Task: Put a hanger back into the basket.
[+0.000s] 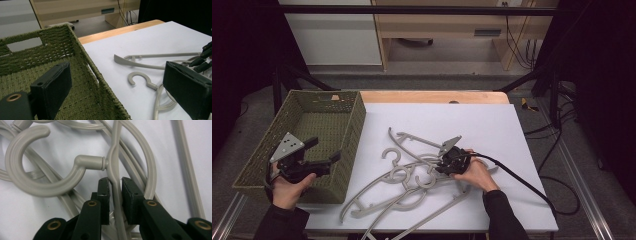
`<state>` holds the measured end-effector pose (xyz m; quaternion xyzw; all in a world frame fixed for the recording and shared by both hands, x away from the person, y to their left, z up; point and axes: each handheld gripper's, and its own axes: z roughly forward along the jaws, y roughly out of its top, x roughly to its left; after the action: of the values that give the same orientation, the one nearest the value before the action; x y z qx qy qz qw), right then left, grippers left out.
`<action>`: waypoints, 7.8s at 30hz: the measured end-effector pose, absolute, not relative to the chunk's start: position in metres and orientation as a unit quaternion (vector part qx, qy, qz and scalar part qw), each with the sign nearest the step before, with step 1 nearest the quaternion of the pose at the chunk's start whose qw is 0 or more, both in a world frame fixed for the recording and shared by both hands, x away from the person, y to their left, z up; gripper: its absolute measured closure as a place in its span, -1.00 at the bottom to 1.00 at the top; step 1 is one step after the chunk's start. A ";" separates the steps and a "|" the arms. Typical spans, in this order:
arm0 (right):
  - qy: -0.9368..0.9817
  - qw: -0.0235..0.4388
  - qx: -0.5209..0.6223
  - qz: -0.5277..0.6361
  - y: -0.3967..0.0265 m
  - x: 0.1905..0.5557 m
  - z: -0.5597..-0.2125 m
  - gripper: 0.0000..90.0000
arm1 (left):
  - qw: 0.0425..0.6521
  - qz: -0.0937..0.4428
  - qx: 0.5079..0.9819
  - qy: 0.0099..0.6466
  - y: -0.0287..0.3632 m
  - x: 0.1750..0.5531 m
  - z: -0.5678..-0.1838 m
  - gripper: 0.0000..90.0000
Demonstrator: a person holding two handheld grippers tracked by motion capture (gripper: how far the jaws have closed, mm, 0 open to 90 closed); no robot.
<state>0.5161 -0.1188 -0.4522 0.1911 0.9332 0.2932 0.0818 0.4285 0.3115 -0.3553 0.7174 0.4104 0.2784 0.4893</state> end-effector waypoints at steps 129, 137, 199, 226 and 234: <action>0.820 0.168 0.180 0.517 -0.156 0.453 -0.341 -0.15 | 0.369 0.261 0.866 0.212 0.198 0.397 -0.362 0.83; 0.764 0.210 0.256 0.554 -0.189 0.454 -0.336 -0.53 | 0.373 0.266 0.848 0.267 0.212 0.400 -0.353 0.83; 0.738 0.226 0.390 0.502 -0.237 0.450 -0.386 -0.85 | 0.283 0.360 0.767 0.448 0.443 0.480 -0.319 0.83; 0.744 0.222 0.386 0.498 -0.236 0.451 -0.387 -0.87 | 0.186 0.294 0.786 0.510 0.442 0.498 -0.381 0.81; 0.744 0.221 0.386 0.499 -0.236 0.450 -0.387 -0.87 | 0.157 0.301 0.775 0.533 0.446 0.496 -0.375 0.75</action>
<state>0.4505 -0.2356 -0.3868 0.3857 0.7439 0.4990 0.2210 0.4959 0.4458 -0.3747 0.7749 0.5332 0.3010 0.1566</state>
